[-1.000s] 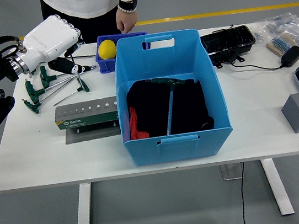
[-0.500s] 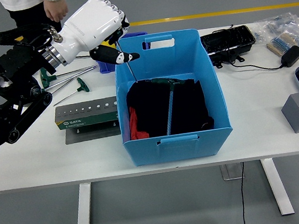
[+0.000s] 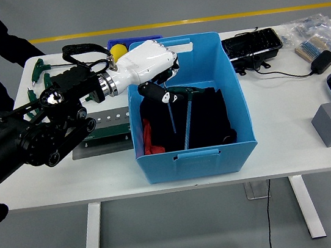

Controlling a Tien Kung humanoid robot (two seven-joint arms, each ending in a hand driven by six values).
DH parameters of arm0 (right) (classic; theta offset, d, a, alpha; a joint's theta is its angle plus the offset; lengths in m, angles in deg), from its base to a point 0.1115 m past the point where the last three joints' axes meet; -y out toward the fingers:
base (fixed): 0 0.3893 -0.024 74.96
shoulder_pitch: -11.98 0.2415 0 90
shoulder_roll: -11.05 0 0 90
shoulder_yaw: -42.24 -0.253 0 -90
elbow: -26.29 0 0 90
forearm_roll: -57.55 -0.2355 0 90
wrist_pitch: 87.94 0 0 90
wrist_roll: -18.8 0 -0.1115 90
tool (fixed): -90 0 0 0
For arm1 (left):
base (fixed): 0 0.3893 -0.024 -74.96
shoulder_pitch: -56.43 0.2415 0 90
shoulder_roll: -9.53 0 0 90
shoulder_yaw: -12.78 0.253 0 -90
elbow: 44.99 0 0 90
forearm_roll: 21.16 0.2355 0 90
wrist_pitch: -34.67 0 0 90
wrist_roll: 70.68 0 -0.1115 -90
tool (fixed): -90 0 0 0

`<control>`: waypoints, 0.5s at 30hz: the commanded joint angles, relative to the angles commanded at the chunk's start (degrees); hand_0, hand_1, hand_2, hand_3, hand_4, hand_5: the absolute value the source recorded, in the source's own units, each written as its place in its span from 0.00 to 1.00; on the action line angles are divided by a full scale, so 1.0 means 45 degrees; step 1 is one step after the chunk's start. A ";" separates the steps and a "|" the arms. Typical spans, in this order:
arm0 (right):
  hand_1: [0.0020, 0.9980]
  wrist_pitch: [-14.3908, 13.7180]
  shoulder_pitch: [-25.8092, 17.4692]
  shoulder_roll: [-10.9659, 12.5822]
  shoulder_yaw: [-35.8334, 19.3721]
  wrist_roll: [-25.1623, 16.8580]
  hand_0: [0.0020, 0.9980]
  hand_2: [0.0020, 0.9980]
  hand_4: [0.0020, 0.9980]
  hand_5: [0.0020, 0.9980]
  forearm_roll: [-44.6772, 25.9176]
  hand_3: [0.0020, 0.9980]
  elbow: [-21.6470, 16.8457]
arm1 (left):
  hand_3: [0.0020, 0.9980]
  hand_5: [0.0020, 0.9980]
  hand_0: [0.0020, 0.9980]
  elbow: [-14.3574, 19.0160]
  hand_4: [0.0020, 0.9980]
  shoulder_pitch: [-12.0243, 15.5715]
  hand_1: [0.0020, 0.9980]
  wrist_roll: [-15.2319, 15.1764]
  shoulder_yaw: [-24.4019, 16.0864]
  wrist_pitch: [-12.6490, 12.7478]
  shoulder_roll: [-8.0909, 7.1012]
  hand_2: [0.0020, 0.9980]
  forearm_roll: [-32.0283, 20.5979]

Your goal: Lift tool from toolbox,place it in box,lift tool from toolbox,place it in box

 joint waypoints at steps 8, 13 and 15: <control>0.60 -0.0038 0.0022 0.0003 0.0033 0.0003 0.62 0.67 0.78 0.65 -0.0055 0.55 -0.0008 | 0.60 0.58 0.42 0.0111 0.99 0.0139 0.51 0.0006 -0.0067 -0.1402 -0.0089 0.61 0.0498; 0.60 -0.0004 -0.0008 0.0000 -0.0020 0.0026 0.62 0.67 0.78 0.65 0.0033 0.56 -0.0002 | 0.63 0.60 0.49 0.0328 1.00 0.0262 0.61 -0.0118 -0.0398 -0.1778 -0.0198 0.69 0.0367; 0.60 0.0012 -0.0015 -0.0005 -0.0031 0.0033 0.62 0.67 0.78 0.65 0.0067 0.56 0.0001 | 0.63 0.60 0.49 0.0390 1.00 0.0324 0.61 -0.0258 -0.0564 -0.1613 -0.0229 0.69 0.0264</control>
